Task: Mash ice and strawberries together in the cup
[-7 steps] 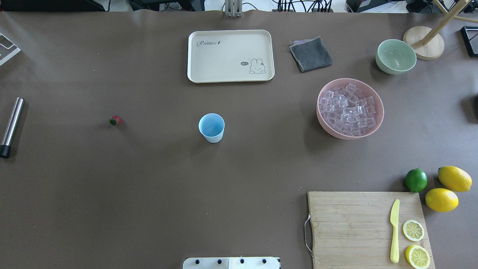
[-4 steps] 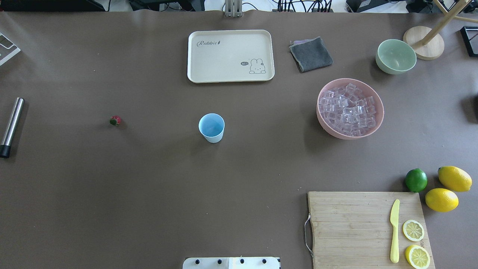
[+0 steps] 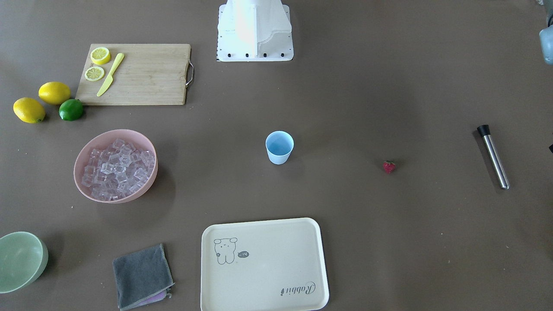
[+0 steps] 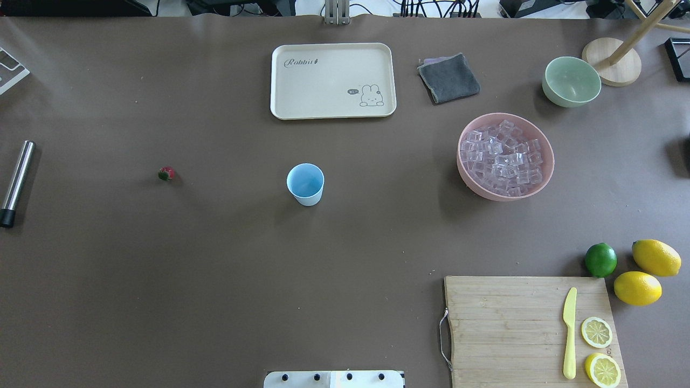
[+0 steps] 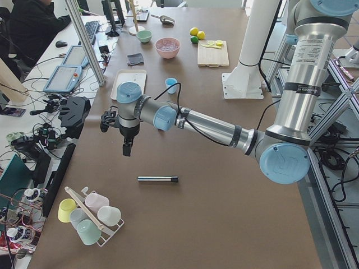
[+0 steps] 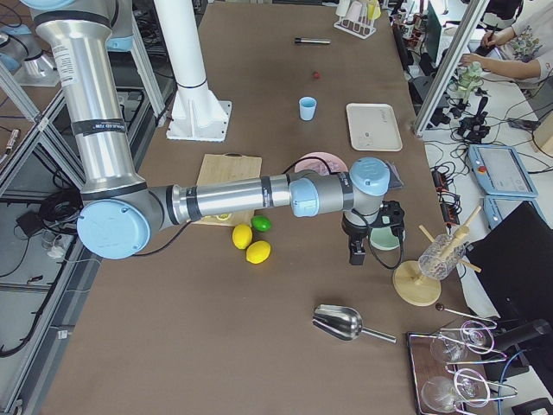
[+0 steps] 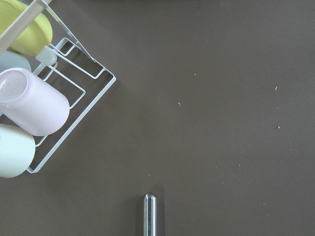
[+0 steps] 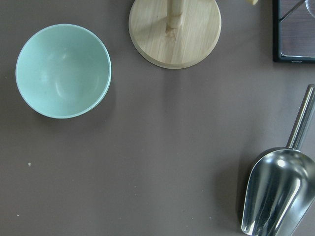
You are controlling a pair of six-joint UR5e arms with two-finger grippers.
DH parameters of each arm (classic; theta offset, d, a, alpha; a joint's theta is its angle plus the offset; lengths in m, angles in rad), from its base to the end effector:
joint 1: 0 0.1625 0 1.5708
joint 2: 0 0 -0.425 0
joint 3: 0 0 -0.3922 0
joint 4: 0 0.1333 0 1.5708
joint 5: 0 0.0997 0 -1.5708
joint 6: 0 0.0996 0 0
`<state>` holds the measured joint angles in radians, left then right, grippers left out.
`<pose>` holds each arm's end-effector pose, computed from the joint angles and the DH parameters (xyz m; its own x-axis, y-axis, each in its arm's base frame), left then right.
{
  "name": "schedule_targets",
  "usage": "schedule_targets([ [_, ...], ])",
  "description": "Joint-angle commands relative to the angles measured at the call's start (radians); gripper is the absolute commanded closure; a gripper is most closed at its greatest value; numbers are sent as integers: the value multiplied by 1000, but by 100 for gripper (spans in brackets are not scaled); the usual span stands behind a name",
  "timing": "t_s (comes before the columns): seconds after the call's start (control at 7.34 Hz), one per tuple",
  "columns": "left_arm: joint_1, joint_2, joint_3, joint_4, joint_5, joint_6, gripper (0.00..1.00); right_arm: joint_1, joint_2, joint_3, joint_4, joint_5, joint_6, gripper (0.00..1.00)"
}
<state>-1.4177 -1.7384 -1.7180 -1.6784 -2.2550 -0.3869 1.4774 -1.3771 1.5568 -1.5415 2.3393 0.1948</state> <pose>0.0169 -0.5705 0.4896 0.7251 0.0065 -0.6886 0.1452 0.9760 0.1621 0.0097 -0.5835 0.5588 0.7067 -0.0181 0.7072 -0.0464 0.9963 0.0719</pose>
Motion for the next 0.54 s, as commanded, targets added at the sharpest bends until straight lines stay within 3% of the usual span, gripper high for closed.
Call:
schedule_targets([
  [0.0, 0, 30, -28, -18, -17, -9, 2, -15, 4, 12, 10, 8, 15, 2],
  [0.14, 20, 14, 0, -23, -9, -9, 2, -34, 45, 76, 9, 11, 64, 2],
  [0.27, 34, 14, 23, -24, -6, -4, 2, -187, 125, 135, 11, -18, 251, 2],
  [0.41, 34, 13, 27, -29, -5, -7, 2, -271, 209, 143, 12, -50, 347, 2],
])
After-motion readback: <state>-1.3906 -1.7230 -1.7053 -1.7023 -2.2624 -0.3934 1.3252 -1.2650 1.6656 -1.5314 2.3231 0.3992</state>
